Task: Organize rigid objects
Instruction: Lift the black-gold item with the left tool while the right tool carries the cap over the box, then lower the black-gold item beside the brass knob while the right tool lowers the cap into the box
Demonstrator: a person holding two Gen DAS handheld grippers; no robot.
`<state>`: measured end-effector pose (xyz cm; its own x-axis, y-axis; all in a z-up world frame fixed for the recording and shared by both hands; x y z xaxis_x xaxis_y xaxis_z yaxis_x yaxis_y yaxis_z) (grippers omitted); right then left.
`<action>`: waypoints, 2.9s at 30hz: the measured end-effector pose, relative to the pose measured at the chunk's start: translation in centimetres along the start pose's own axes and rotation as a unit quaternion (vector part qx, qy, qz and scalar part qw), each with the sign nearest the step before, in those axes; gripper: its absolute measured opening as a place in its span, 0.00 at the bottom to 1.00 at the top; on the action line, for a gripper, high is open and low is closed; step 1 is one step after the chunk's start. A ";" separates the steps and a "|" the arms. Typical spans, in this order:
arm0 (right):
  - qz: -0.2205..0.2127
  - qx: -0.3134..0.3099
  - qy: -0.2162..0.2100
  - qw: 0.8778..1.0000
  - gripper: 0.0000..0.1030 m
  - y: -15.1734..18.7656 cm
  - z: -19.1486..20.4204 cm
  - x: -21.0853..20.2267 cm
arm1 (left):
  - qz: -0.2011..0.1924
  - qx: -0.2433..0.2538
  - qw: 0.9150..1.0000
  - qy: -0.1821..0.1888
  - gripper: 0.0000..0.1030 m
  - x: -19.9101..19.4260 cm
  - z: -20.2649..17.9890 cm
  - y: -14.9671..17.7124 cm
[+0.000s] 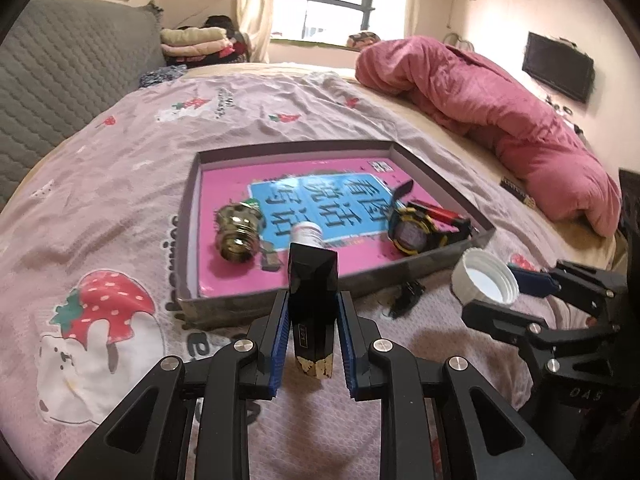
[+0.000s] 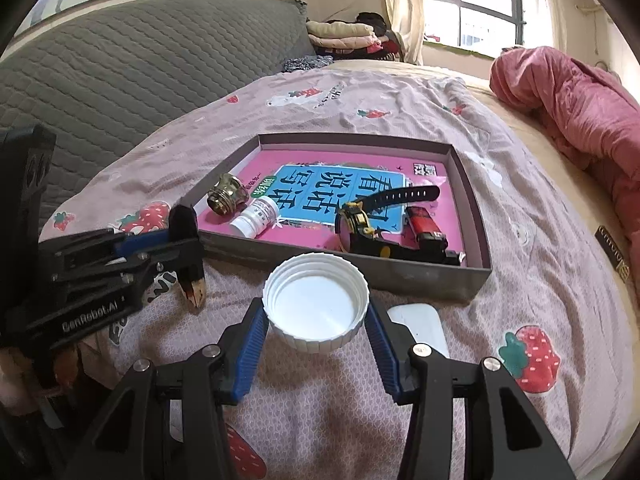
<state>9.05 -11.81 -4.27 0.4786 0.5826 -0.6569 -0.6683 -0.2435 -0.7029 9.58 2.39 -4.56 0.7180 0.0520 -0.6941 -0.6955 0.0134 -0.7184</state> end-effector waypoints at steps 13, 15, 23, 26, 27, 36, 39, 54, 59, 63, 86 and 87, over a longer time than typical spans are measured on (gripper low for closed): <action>0.003 -0.001 0.012 1.000 0.48 -0.1 -0.4 0.7 | -0.010 -0.031 0.999 -0.002 0.22 0.7 2.0 -1.5; 0.004 -0.001 0.012 1.000 0.48 -0.1 -0.5 0.8 | -0.011 -0.036 0.999 0.001 0.22 0.8 2.2 -1.6; 0.003 -0.001 0.017 1.000 0.48 -0.3 -0.6 0.9 | -0.008 -0.058 0.998 0.009 0.22 1.4 3.0 -2.1; 0.000 0.000 0.019 1.000 0.48 -0.5 -0.7 0.9 | -0.006 -0.066 0.998 0.010 0.22 1.8 3.4 -2.2; 0.000 0.001 0.019 1.000 0.48 -0.6 -0.7 1.0 | -0.005 -0.067 0.998 0.009 0.22 2.0 3.5 -2.3; -0.007 0.002 0.022 1.000 0.48 -1.5 -1.1 1.1 | 0.003 -0.084 0.996 0.003 0.22 3.1 4.4 -2.5; -0.012 -0.001 0.023 1.000 0.48 -2.2 -1.1 1.1 | 0.007 -0.087 0.996 0.000 0.22 3.7 4.5 -2.4; -0.043 -0.018 0.014 0.999 0.48 -6.7 -0.2 1.6 | 0.025 -0.093 0.995 -0.016 0.22 6.3 5.2 -2.5; -0.045 -0.019 0.012 0.999 0.48 -7.6 0.0 2.1 | 0.028 -0.090 0.995 -0.014 0.22 7.0 5.1 -2.7; -0.044 -0.020 0.009 0.999 0.48 -8.3 0.2 2.8 | 0.027 -0.091 0.995 -0.015 0.22 7.1 5.2 -2.8; 0.019 -0.016 0.003 1.000 0.48 -7.1 -0.3 7.8 | 0.019 -0.083 0.996 -0.022 0.22 8.8 5.2 -4.2; 0.023 -0.017 0.002 1.000 0.48 -7.0 -0.2 8.0 | 0.019 -0.080 0.996 -0.023 0.22 8.8 5.1 -4.2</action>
<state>17.66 -5.64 -4.65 0.4511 0.5666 -0.6895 -0.6699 -0.2955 -0.6811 18.73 7.93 -7.44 0.6870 0.0961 -0.7203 -0.7055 -0.1492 -0.6928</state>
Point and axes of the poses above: each gripper's, at about its wrist camera, not at the fingertips, and x roughly the way its jaws point, z to its left, y to its underside, the point moved 6 cm from there along x, roughly the way its jaws point, and after that the axes turned 15 degrees about -y, right-handed, at the moved point
